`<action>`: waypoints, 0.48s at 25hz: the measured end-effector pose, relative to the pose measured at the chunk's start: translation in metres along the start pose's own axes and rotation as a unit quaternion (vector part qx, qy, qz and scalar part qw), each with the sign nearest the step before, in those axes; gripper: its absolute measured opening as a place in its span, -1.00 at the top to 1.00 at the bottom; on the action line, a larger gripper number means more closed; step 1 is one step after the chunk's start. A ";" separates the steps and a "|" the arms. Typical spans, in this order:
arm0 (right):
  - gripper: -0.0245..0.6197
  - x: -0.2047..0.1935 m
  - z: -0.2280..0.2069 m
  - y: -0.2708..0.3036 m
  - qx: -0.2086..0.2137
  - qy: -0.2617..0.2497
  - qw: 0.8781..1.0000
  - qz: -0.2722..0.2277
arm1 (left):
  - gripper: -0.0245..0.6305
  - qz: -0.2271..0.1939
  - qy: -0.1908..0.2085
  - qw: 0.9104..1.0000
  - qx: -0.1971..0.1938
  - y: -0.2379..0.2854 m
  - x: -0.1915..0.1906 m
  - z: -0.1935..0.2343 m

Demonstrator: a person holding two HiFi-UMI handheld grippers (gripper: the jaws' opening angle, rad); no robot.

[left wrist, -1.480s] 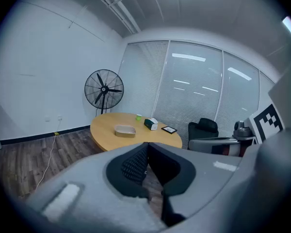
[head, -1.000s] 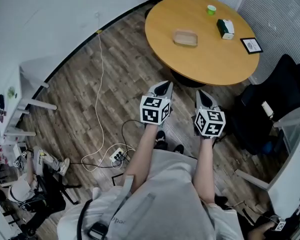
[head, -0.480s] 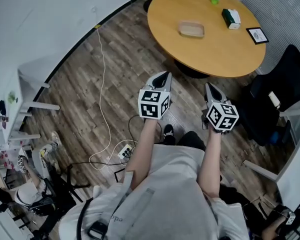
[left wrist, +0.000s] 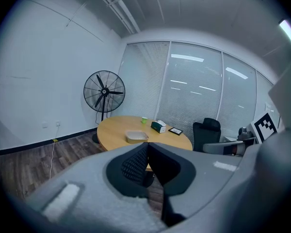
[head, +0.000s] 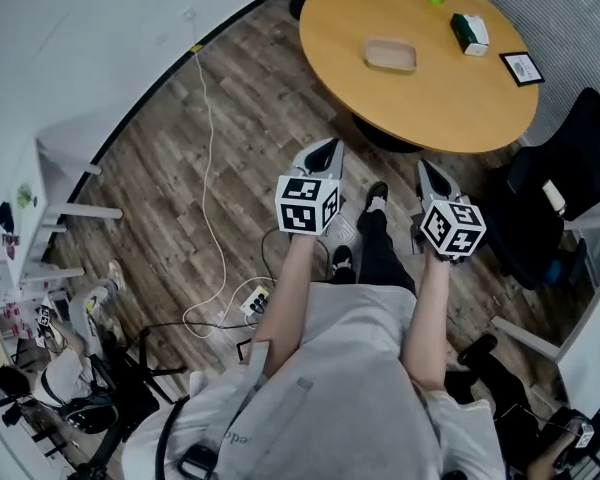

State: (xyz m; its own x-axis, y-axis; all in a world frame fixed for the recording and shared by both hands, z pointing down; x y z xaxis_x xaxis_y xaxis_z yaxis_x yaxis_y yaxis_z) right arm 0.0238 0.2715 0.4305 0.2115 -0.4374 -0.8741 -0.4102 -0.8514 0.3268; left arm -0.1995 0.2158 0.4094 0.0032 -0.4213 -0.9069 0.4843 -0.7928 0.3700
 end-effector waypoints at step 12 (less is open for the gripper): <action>0.92 0.022 -0.031 0.079 0.045 0.015 0.999 0.019 | 0.91 0.014 0.013 1.000 0.022 0.063 0.020 0.030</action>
State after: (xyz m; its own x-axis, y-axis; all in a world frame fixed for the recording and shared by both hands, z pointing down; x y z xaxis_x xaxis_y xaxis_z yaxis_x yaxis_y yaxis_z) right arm 0.0233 0.1855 0.4484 0.2191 -0.4786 -0.8503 -0.4969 -0.8047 0.3248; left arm -0.1952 0.1441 0.4205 0.0381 -0.4324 -0.9009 0.4447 -0.8000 0.4028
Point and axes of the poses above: the fingertips, and each gripper's own axes: y forward along the fingers, z to its left, x out of its top, the point moved 6 cm from there along -y, backward along the fingers, and after that the axes turned 6 degrees about x, right-handed, at the moved point
